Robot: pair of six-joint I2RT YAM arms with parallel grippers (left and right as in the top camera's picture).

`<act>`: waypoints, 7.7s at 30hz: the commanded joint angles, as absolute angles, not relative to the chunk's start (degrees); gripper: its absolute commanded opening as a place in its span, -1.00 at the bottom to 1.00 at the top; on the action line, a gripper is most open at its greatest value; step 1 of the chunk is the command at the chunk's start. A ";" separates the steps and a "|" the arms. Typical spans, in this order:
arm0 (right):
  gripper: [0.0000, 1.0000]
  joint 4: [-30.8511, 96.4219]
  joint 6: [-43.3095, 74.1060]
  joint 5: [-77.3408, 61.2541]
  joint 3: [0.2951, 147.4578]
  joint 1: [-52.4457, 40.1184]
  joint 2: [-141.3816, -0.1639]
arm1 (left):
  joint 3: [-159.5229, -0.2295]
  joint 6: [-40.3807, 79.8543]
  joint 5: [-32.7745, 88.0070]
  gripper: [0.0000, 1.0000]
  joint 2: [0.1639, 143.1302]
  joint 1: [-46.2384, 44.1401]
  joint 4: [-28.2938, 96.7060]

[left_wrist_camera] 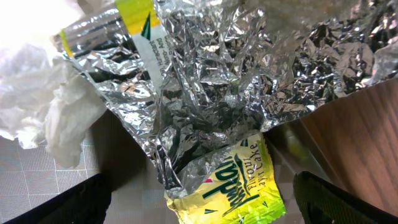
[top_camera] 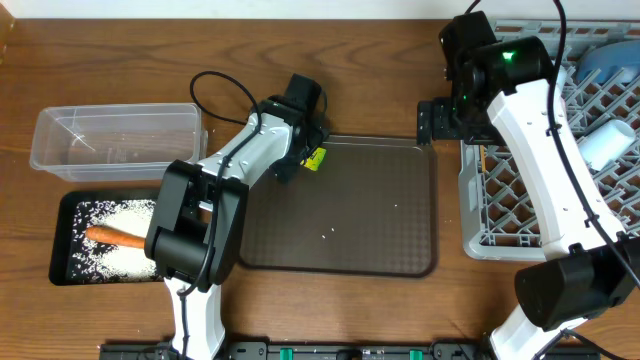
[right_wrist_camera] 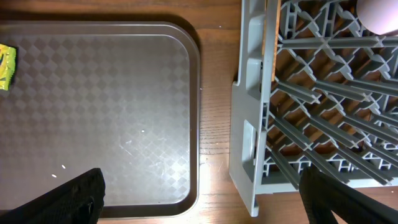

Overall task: Sort waste into correct bins and load items into the dishwasher rack
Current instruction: 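Lower the left gripper onto the foil wrapper and close on it, then carry the foil wrapper left and drop it into the clear bin, then move the left gripper to the white tissue and grasp it, then carry the tissue left and release it into the clear bin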

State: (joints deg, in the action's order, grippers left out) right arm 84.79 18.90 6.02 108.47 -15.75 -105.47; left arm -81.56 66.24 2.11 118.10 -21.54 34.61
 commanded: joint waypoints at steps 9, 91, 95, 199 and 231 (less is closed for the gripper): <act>0.99 84.86 19.68 6.44 108.62 -15.84 -104.90 | -81.06 66.74 0.34 0.62 120.57 -21.21 33.26; 0.98 84.86 19.68 6.44 108.62 -15.81 -104.90 | -81.12 49.15 -5.56 -0.88 98.37 5.50 41.15; 0.98 84.86 19.68 6.44 108.62 -15.84 -104.90 | -81.12 46.85 -5.65 -0.88 98.37 9.74 41.01; 0.98 84.88 19.68 6.44 108.62 -15.81 -104.92 | -71.50 66.02 -3.64 -0.57 109.84 -15.16 32.88; 0.99 84.86 19.68 6.44 108.62 -15.81 -104.92 | -71.90 57.17 -27.49 -0.76 88.18 1.74 35.42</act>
